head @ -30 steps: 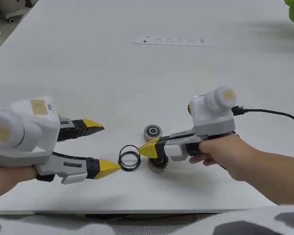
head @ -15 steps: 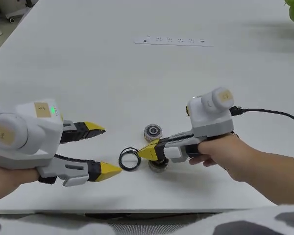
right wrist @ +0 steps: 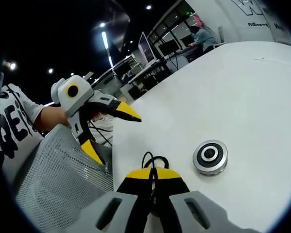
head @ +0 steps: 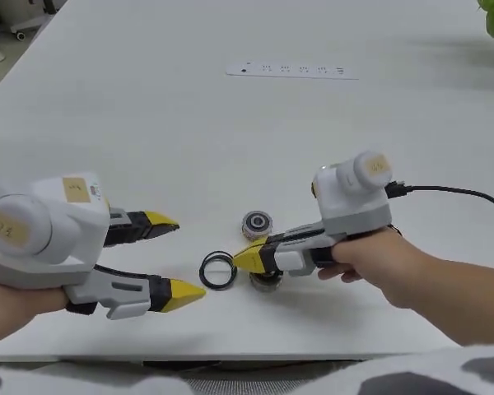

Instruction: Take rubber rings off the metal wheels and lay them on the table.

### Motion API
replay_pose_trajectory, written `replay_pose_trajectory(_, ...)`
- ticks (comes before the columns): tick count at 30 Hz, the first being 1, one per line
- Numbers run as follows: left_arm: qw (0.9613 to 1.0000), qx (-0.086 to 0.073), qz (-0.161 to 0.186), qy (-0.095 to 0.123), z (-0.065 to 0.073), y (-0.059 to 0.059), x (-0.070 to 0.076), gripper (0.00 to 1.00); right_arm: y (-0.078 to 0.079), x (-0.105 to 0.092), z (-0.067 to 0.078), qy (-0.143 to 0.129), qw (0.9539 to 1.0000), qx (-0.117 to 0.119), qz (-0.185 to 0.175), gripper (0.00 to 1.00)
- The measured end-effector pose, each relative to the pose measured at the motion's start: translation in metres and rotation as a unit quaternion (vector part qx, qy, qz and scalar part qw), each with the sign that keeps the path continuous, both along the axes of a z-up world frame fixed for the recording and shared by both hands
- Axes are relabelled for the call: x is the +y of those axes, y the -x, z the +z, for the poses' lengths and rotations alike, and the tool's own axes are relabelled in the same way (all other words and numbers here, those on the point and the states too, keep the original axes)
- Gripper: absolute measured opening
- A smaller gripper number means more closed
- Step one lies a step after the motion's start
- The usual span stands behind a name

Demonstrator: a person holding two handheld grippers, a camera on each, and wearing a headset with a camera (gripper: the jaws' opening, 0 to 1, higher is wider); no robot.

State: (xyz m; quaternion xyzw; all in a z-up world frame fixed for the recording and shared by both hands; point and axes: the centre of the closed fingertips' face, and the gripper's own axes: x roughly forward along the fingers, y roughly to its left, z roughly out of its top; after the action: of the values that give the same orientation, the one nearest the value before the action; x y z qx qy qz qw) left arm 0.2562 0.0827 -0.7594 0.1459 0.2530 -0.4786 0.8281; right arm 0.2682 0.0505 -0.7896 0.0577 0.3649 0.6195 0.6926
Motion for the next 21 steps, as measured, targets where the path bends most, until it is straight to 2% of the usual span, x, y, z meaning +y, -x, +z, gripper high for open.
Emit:
replay_pose_trajectory(7, 1.0, 0.001, -0.002, -0.001, -0.0013, 0.0014, 0.0, 0.56, -0.0007, 0.002, 0.0015, 0.003, 0.9998, -0.019, 0.003, 0.05)
replay_pose_trajectory(10, 1.0, 0.002, -0.002, -0.002, -0.0016, 0.0023, 0.0002, 0.56, -0.0024, 0.0013, -0.0002, 0.013, 0.9993, -0.035, 0.005, 0.11)
replay_pose_trajectory(16, 1.0, 0.001, -0.001, -0.003, -0.0011, 0.0029, 0.0007, 0.56, -0.007, -0.0011, -0.0031, 0.024, 0.998, -0.056, 0.018, 0.15)
replay_pose_trajectory(21, 1.0, 0.0, 0.0, -0.002, -0.0006, 0.0025, 0.0012, 0.56, -0.0094, -0.0007, 0.0009, 0.019, 0.9975, -0.064, 0.02, 0.18)
